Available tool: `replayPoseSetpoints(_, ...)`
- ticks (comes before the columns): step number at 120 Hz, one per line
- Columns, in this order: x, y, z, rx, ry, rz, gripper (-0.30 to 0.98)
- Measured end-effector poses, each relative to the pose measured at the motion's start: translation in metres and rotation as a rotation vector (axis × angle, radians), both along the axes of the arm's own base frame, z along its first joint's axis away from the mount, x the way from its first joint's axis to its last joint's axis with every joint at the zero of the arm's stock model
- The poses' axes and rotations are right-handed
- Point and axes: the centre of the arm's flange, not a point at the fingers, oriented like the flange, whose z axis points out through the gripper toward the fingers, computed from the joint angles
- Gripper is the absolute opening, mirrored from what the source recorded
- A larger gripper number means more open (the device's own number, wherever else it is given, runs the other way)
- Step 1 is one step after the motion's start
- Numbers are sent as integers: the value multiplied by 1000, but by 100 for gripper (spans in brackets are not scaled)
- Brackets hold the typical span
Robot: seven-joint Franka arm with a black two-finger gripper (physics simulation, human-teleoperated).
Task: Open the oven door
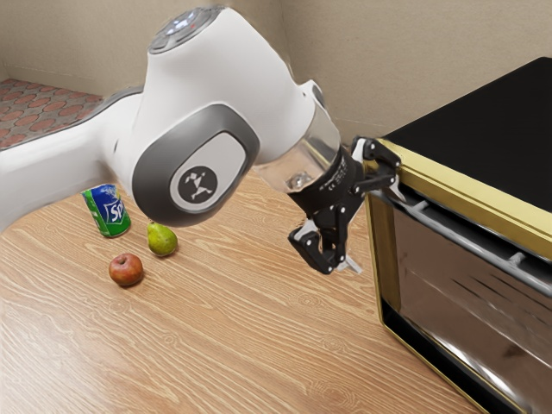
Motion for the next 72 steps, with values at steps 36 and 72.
replayPoseSetpoints(36,-128,48,-34,26,-60,94,69)
replayPoseSetpoints(72,-124,74,180,216,-300,152,68)
